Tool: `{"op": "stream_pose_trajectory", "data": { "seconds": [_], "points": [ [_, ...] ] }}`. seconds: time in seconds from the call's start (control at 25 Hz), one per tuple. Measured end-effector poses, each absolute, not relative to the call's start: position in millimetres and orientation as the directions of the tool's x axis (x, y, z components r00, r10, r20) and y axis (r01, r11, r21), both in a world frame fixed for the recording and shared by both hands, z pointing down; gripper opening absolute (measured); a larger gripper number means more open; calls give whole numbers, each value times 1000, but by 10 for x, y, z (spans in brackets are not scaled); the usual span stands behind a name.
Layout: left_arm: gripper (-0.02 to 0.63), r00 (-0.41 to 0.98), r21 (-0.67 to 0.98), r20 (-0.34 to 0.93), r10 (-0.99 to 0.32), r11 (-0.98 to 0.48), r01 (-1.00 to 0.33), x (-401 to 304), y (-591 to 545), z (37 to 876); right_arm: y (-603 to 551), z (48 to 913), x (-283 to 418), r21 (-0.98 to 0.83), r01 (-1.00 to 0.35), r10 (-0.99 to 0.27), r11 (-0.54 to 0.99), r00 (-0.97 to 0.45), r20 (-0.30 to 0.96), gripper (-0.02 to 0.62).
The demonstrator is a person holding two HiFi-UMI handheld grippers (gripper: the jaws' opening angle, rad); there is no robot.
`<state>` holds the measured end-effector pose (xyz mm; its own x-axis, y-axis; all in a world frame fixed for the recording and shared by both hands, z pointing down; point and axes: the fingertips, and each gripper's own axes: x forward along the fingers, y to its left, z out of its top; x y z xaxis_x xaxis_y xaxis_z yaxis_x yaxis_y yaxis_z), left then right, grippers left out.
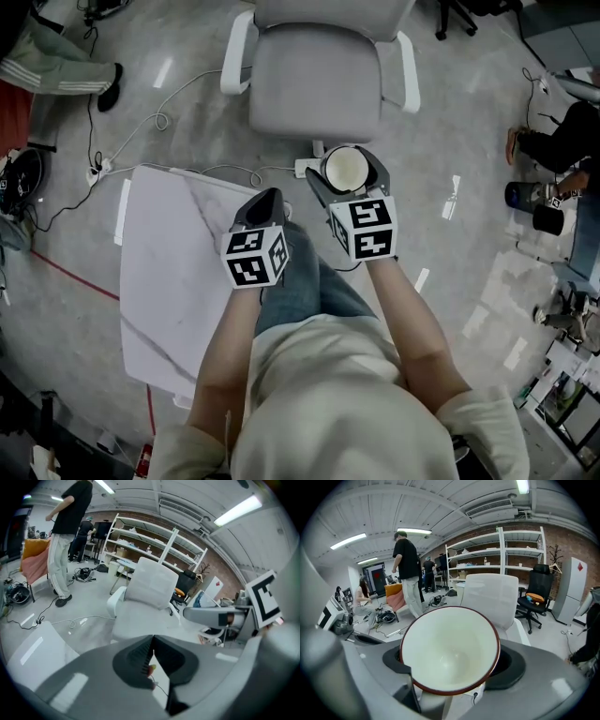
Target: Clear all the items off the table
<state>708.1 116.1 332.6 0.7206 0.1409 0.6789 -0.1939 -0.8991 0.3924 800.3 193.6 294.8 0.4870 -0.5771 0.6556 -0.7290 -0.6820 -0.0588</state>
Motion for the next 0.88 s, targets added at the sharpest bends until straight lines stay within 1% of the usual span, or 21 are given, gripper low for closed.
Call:
{"op": "stream_pose_trajectory", "data": {
  "seconds": [0.4,0.72,0.88],
  "points": [
    [9,707,396,684,177,-905,-157,7451,1180,3392,2065,3190,8326,-78,-676,-532,-733,498,685,414],
    [9,679,403,706,201,-903,-151,7898,1016,3616,1798,3349,8956,-77,-664,-522,-744,505,687,414],
    [9,665,409,719,201,-896,-172,8129,904,3796,1645,3521,9270,-75,-667,-520,-742,501,691,414]
  ]
}}
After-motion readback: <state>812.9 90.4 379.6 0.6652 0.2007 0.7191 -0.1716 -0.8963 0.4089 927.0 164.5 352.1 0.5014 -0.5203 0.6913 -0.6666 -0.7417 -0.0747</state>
